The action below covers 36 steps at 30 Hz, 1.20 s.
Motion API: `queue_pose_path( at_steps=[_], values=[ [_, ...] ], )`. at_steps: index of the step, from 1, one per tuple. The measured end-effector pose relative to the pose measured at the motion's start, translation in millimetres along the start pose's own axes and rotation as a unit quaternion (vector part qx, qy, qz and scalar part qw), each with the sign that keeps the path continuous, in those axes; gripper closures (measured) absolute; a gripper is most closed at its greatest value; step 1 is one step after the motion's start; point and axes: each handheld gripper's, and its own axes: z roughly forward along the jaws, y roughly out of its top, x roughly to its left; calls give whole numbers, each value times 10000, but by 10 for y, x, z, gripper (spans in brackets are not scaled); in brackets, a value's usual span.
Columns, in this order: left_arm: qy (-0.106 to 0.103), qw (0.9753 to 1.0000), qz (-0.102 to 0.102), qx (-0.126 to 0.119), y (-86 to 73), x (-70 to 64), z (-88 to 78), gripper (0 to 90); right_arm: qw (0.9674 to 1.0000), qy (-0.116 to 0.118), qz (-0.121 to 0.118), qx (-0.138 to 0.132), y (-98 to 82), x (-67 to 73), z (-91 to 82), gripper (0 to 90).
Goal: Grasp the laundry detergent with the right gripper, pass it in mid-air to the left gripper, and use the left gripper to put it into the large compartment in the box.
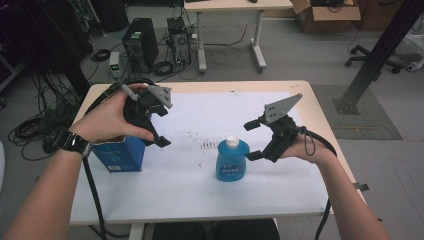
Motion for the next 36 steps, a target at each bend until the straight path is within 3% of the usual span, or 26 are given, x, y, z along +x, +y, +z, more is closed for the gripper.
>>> queue_pose_path(
  at_steps=[15,36],
  values=[
    [-19,10000,12,-9,18,9,5,36,9997,69,169,-169,-286,-39,151,24],
    [-54,10000,26,-28,18,14,23,37,9995,51,229,-215,-422,-50,393,32]
  ],
)
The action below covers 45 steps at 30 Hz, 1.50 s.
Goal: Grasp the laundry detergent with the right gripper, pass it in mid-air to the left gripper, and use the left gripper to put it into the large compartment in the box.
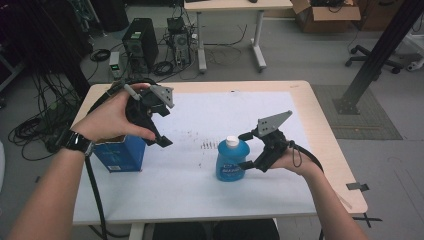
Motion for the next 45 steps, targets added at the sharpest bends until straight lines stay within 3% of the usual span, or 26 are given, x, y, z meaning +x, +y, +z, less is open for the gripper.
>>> queue_pose_path(
  at_steps=[18,45],
  values=[
    [-42,10000,8,-14,-7,4,21,37,9999,121,95,-79,-72,-9,232,72],
    [-35,10000,-15,-40,-38,2,-1,38,9993,286,102,-228,-84,-42,262,231]
  ],
)
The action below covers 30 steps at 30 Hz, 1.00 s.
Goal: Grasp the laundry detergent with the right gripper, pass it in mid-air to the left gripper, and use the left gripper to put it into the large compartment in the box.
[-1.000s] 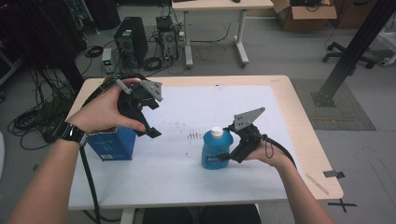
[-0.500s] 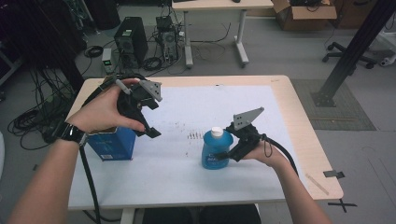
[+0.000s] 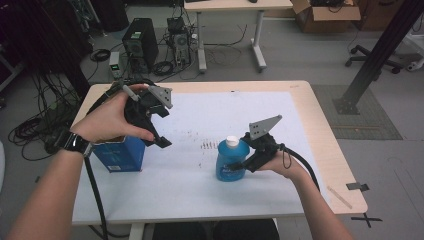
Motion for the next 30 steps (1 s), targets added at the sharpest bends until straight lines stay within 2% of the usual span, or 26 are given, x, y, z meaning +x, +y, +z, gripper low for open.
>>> queue_pose_path(
  at_steps=[13,19,30],
  values=[
    [-11,10000,8,-5,5,7,11,39,10000,-52,-20,-52,-17,0,-5,300],
    [-12,10000,-7,-10,5,11,13,39,9999,-22,-85,-99,-37,8,-4,372],
    [3,10000,7,-36,-1,9,-5,39,9999,-51,-100,-131,-35,20,-9,397]
  ],
)
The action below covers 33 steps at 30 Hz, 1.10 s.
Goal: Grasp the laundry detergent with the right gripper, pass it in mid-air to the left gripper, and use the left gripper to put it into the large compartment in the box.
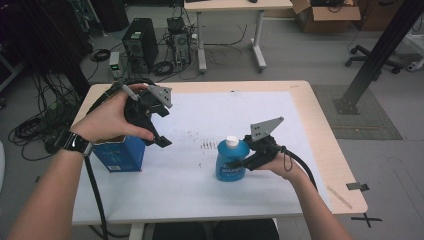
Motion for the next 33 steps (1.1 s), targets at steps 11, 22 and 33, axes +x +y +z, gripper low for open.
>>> queue_pose_path(
  at_steps=[11,22,33],
  values=[
    [28,10000,-4,-57,6,-4,-44,39,9997,-60,54,218,85,-5,12,407],
    [86,9999,35,-107,40,-17,-109,41,9997,-170,-42,161,320,-5,-93,411],
    [125,9997,110,-169,102,-51,-208,49,9991,-218,-190,307,598,5,-112,413]
  ],
)
